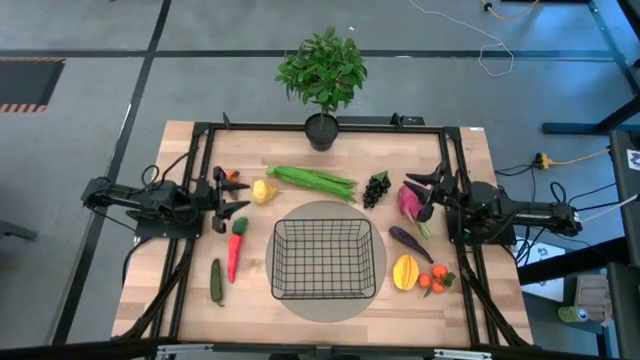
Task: Build produce basket
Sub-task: Put the top tangerines into the black wire basket
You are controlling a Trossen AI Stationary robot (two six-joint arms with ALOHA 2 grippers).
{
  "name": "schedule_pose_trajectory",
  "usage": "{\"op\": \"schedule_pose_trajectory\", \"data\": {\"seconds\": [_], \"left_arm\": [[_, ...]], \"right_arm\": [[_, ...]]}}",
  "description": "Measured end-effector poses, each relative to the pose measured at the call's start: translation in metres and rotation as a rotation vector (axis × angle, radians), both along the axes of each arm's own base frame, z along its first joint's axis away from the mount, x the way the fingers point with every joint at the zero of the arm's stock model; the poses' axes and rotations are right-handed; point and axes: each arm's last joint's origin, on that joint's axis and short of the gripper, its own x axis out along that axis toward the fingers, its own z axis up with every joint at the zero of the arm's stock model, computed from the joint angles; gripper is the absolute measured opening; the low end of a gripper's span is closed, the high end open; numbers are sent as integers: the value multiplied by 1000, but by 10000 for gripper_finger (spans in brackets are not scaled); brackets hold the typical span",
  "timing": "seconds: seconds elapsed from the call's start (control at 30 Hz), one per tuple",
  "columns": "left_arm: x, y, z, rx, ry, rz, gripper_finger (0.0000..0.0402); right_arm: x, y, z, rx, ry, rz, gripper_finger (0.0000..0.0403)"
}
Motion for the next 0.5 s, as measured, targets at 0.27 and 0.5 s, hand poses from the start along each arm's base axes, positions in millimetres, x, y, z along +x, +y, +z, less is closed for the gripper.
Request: {"op": "schedule_pose_trajectory", "data": {"seconds": [0.27,0.5], "left_arm": [[-1,2,1,-22,-7,65,210],[-1,2,1,-28,-12,79,210]], "right_arm": [[0,0,2,-1,-16,-8,110],[0,0,1,-1,-16,-6,110]]}}
